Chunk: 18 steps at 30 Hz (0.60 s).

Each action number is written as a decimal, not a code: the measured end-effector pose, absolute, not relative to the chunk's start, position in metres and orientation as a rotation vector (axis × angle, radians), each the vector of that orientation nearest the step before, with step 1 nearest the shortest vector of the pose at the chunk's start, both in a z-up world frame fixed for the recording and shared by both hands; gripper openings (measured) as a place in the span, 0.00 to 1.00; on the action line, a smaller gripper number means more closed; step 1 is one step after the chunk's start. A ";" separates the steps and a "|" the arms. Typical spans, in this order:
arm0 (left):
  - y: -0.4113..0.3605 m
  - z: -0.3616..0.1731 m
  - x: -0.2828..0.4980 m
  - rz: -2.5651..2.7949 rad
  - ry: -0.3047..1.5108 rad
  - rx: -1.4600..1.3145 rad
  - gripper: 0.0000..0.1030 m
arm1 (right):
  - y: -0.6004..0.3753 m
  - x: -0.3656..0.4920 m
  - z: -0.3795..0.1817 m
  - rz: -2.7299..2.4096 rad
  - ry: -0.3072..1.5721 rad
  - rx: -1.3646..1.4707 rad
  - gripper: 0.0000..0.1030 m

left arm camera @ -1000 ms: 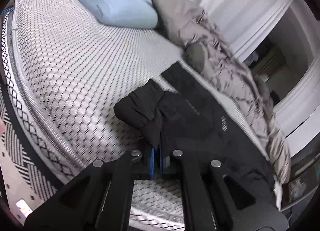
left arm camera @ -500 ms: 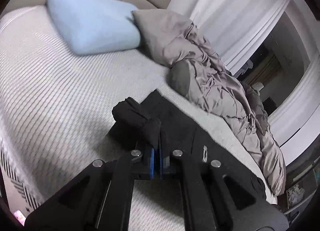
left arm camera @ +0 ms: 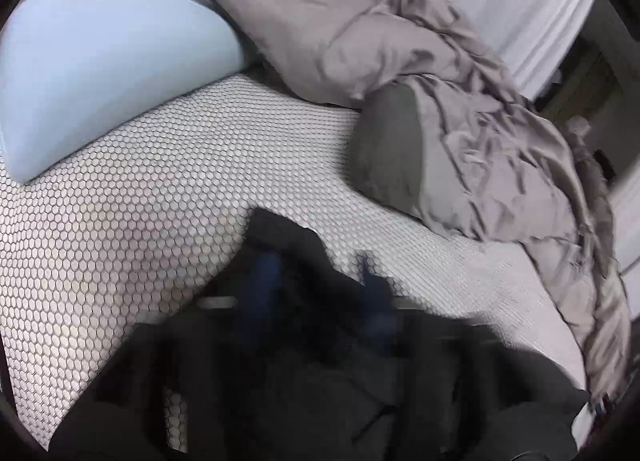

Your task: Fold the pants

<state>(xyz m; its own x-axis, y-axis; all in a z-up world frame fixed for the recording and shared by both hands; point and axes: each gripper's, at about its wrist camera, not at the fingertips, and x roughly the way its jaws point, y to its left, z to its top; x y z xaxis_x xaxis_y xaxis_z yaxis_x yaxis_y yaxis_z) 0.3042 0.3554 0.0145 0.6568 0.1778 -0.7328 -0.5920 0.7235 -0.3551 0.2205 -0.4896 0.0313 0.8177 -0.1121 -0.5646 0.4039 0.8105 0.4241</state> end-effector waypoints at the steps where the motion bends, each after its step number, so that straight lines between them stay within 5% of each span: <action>1: 0.357 0.014 0.303 0.477 0.711 -0.628 0.77 | -0.491 0.221 0.032 -0.321 0.549 0.563 0.45; 11: 0.310 0.003 0.225 0.310 0.718 -0.691 0.77 | -0.449 0.145 0.026 -0.167 0.460 0.585 0.93; 18: 0.243 -0.034 0.190 0.144 0.835 -0.739 0.59 | -0.391 0.112 0.013 -0.020 0.493 0.654 0.96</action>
<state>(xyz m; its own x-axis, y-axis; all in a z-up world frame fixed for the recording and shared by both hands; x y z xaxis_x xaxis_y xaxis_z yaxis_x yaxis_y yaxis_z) 0.1901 0.2426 -0.0345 0.6770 -0.1620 -0.7180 -0.3928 0.7455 -0.5385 0.1120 -0.3913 0.0126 0.8849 0.1345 -0.4459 0.1704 0.7975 0.5788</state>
